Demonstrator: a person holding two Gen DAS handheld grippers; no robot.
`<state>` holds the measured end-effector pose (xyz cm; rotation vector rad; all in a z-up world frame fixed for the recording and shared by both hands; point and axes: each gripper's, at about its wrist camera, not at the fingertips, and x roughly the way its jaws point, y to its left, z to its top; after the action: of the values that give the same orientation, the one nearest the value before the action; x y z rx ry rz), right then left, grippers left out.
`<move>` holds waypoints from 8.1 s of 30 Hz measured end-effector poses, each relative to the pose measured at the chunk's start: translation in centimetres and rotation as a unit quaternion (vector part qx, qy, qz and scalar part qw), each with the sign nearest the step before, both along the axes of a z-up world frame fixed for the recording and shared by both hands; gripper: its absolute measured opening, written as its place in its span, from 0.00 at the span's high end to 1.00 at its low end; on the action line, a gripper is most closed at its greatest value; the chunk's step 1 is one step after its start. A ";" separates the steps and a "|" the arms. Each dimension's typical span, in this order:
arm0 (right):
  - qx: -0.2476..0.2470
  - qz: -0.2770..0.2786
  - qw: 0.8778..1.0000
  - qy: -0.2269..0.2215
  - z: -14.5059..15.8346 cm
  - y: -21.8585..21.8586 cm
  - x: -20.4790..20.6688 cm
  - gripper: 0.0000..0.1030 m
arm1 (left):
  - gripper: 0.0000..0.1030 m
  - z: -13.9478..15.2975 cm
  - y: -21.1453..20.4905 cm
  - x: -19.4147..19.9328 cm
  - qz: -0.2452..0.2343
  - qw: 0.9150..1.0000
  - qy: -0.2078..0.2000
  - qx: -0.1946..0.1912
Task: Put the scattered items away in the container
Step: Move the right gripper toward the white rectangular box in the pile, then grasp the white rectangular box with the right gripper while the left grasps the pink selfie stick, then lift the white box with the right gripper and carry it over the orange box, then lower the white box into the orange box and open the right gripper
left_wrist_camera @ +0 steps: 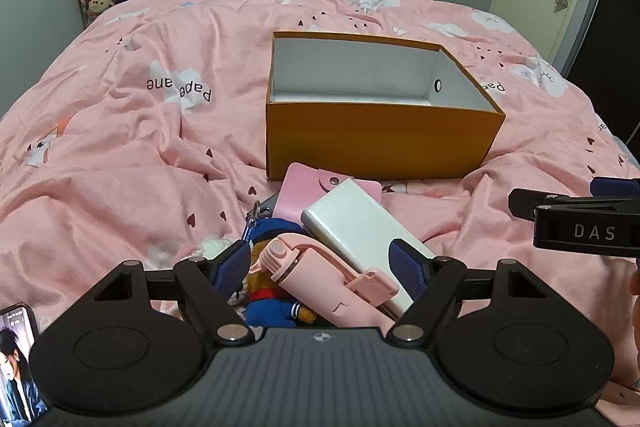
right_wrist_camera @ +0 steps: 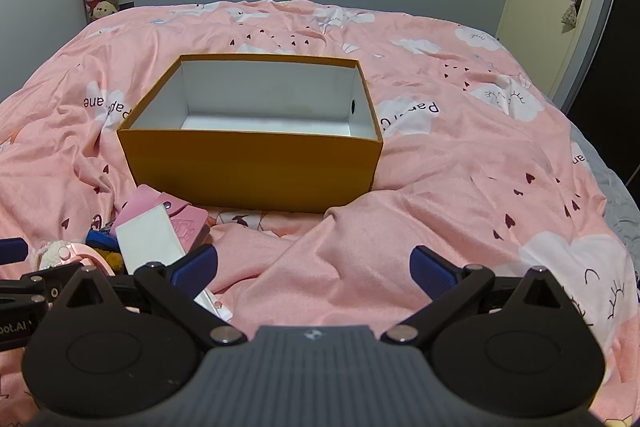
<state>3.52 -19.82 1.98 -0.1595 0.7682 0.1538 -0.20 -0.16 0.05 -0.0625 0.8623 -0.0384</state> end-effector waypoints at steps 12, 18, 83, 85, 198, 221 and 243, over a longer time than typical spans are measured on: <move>0.000 0.000 1.000 0.001 0.0 0.0 0.0 0.00 | 0.13 0.1 0.0 0.0 0.001 1.000 -0.005 0.001; 0.000 0.000 1.000 0.002 -0.1 0.0 0.1 0.00 | 0.13 0.2 0.0 -0.1 0.000 1.000 -0.006 0.000; 0.050 0.226 0.969 0.087 -8.6 1.8 0.1 0.39 | 0.52 -6.3 1.2 2.8 0.002 0.978 0.160 -0.135; 0.050 0.230 0.967 0.096 -8.7 1.4 0.3 0.40 | 0.52 -6.5 1.2 3.0 0.005 0.978 0.159 -0.138; 0.263 0.174 0.941 0.121 -0.1 -3.5 10.4 0.70 | 0.61 1.1 5.0 7.0 -0.013 0.990 0.012 -0.140; 0.210 0.125 0.957 0.155 -4.1 7.4 27.0 0.70 | 0.61 2.3 9.4 17.1 -0.025 0.994 0.006 -0.109; 0.224 0.063 0.920 0.316 -11.3 9.8 32.3 0.63 | 0.60 1.1 10.9 19.5 -0.022 0.992 0.012 -0.122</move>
<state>35.83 -10.00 -9.30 0.2953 1.3451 0.5148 19.34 10.71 1.10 -0.2732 0.8788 -0.1848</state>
